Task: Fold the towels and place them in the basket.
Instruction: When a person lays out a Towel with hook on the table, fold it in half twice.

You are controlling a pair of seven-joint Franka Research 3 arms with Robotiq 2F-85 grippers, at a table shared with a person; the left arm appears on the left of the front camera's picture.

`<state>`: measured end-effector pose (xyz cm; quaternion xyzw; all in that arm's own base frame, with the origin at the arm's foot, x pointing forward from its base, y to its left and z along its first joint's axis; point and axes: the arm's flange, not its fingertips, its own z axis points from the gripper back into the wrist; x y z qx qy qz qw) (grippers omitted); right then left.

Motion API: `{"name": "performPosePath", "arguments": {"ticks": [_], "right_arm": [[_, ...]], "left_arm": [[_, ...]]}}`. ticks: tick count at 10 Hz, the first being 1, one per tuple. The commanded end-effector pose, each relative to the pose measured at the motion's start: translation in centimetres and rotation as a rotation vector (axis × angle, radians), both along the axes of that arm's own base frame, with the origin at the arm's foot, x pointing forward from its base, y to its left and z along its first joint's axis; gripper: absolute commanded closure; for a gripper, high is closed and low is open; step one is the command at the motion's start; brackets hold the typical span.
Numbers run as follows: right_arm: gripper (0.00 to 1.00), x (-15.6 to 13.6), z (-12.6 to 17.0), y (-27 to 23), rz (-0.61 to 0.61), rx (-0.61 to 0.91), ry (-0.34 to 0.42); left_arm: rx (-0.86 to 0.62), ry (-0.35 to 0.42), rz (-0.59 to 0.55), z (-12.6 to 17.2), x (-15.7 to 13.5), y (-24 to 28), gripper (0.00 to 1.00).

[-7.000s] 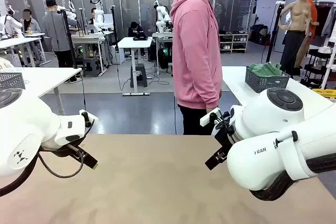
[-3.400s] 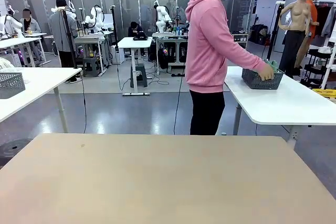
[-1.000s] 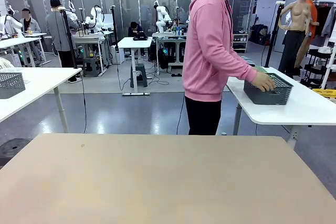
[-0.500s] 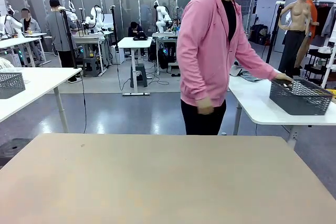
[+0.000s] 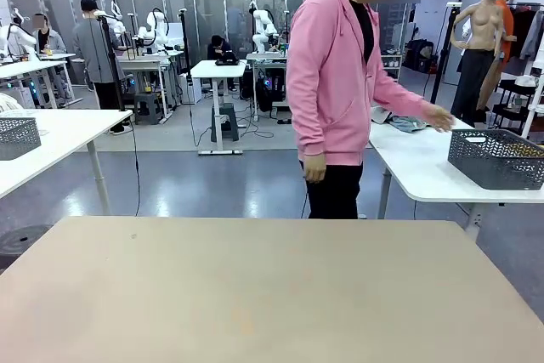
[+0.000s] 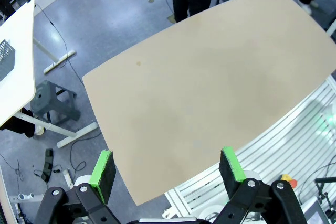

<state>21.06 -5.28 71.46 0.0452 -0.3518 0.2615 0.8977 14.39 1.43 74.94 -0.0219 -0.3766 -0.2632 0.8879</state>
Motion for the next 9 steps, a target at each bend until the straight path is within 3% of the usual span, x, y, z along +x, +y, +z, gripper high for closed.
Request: {"name": "performPosePath", "arguments": {"ticks": [1,9], "right_arm": [[0.00,0.08,0.00,0.03,0.007,0.002,-0.002],[0.00,0.08,0.00,0.03,0.007,0.002,-0.002]], "left_arm": [[0.000,-0.001,-0.001,0.07,-0.04,0.01,0.00],[0.000,-0.001,-0.001,0.07,-0.04,0.01,0.00]]}}
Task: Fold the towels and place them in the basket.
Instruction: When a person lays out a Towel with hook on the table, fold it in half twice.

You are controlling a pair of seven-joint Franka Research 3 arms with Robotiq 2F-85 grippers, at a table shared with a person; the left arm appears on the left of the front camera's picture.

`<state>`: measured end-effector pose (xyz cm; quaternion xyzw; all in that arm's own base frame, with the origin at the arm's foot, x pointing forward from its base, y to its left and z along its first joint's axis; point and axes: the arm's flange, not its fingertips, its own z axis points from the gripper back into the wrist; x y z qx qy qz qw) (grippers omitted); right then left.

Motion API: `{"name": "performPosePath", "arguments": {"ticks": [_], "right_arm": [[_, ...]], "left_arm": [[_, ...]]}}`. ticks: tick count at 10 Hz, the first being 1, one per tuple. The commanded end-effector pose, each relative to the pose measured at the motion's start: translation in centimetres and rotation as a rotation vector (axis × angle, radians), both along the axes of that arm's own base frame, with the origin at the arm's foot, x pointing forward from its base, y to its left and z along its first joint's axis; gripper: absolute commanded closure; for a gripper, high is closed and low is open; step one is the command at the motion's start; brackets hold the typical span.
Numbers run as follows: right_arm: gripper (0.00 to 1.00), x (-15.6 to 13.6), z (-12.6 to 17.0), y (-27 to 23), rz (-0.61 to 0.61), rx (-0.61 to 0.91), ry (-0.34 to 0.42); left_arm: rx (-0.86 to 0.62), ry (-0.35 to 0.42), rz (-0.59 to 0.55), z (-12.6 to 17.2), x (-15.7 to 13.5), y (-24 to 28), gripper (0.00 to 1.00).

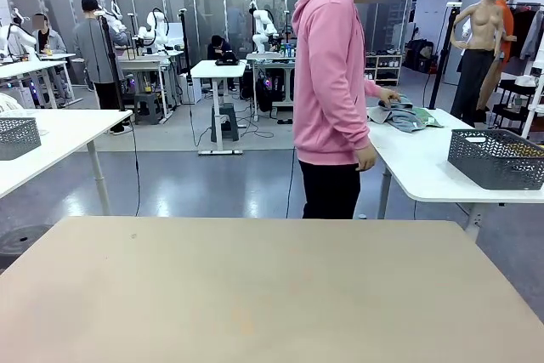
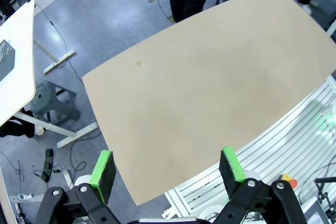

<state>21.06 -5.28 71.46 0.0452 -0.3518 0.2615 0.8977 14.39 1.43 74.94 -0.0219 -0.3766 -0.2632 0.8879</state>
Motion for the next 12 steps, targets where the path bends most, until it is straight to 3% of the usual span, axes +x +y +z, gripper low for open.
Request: {"name": "performPosePath", "arguments": {"ticks": [1,12], "right_arm": [[0.00,0.08,0.00,0.03,0.007,0.002,-0.002],[0.00,0.08,0.00,0.03,0.007,0.002,-0.002]], "left_arm": [[0.000,-0.001,-0.001,0.07,-0.04,0.01,0.00],[0.000,-0.001,-0.001,0.07,-0.04,0.01,0.00]]}}
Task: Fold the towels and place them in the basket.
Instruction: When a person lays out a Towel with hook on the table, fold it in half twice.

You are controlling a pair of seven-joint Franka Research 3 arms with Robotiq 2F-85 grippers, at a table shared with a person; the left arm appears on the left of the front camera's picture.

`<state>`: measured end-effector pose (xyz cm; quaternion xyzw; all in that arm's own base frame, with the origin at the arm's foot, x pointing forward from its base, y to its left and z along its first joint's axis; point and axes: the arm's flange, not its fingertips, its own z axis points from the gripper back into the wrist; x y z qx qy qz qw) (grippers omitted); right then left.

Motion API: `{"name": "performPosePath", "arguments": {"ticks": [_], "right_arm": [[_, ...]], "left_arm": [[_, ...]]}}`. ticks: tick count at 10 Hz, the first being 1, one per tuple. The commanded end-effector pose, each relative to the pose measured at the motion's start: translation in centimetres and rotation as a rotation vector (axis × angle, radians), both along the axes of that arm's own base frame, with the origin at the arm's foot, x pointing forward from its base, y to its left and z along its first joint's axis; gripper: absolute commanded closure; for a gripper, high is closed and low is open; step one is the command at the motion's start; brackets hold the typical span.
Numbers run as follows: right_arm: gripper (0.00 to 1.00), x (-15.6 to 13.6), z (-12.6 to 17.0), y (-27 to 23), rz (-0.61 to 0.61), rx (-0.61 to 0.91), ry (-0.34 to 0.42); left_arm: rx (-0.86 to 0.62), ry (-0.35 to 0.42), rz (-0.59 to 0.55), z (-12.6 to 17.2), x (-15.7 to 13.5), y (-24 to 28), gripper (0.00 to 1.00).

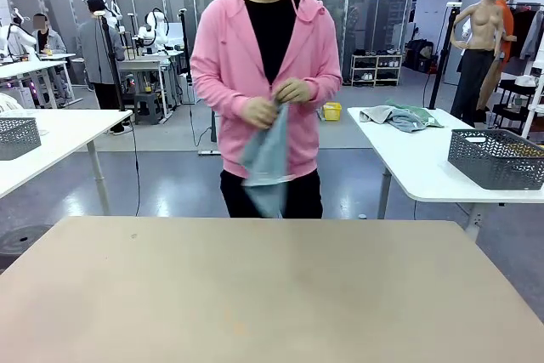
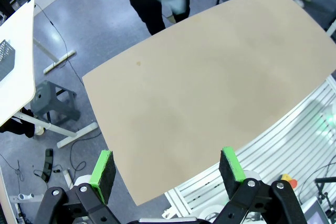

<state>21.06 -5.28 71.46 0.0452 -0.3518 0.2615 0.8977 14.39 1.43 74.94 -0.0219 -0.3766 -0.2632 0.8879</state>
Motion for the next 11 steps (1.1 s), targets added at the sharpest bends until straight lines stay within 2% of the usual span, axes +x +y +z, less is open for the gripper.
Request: {"name": "performPosePath", "arguments": {"ticks": [1,11], "right_arm": [[0.00,0.08,0.00,0.03,0.007,0.002,-0.002],[0.00,0.08,0.00,0.03,0.007,0.002,-0.002]], "left_arm": [[0.000,-0.001,-0.001,0.07,-0.04,0.01,0.00],[0.000,-0.001,-0.001,0.07,-0.04,0.01,0.00]]}}
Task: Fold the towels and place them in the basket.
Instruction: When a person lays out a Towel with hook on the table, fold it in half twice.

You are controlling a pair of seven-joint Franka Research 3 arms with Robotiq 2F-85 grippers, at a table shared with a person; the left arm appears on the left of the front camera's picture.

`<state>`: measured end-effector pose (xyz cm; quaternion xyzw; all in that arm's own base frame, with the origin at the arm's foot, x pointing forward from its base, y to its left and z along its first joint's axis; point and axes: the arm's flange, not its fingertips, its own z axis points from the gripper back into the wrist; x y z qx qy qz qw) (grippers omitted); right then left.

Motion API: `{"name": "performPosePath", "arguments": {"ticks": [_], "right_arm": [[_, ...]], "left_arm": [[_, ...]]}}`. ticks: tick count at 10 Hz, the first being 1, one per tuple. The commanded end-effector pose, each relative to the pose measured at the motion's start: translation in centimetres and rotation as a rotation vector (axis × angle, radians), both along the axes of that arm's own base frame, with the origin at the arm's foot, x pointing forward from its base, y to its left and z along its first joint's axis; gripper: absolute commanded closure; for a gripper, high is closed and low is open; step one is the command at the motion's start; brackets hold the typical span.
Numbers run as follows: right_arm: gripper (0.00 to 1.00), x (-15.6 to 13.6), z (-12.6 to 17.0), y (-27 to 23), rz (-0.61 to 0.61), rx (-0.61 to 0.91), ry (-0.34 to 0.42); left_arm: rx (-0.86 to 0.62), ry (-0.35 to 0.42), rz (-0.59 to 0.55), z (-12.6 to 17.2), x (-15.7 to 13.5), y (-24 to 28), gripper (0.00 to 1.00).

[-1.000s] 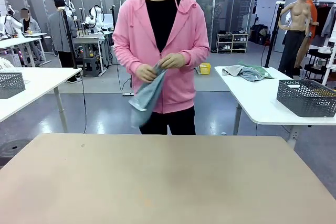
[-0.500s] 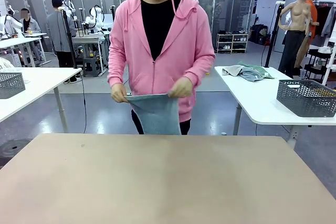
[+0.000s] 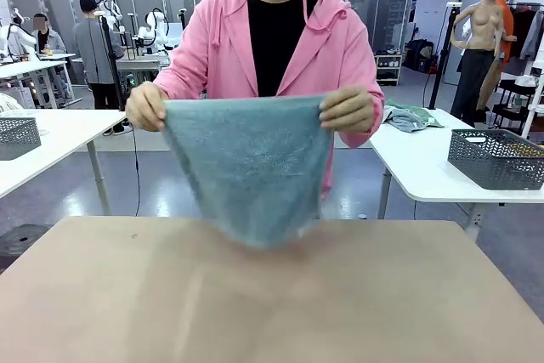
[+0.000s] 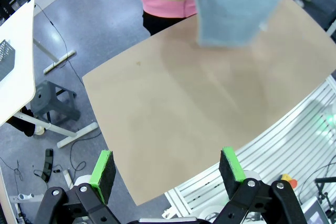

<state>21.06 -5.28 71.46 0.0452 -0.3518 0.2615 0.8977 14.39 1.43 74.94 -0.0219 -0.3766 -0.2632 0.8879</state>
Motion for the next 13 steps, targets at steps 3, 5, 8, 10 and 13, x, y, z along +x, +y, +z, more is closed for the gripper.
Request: {"name": "performPosePath", "arguments": {"ticks": [3,5,8,10,13], "right_arm": [[0.00,0.08,0.00,0.03,0.007,0.002,-0.002],[0.00,0.08,0.00,0.03,0.007,0.002,-0.002],[0.00,0.08,0.00,0.03,0.007,0.002,-0.002],[0.00,0.08,0.00,0.03,0.007,0.002,-0.002],[0.00,0.08,0.00,0.03,0.007,0.002,-0.002]], "left_arm": [[0.000,-0.001,-0.001,0.07,-0.04,0.01,0.00],[0.000,-0.001,-0.001,0.07,-0.04,0.01,0.00],[0.000,-0.001,-0.001,0.07,-0.04,0.01,0.00],[0.000,-0.001,-0.001,0.07,-0.04,0.01,0.00],[0.000,-0.001,-0.001,0.07,-0.04,0.01,0.00]]}}
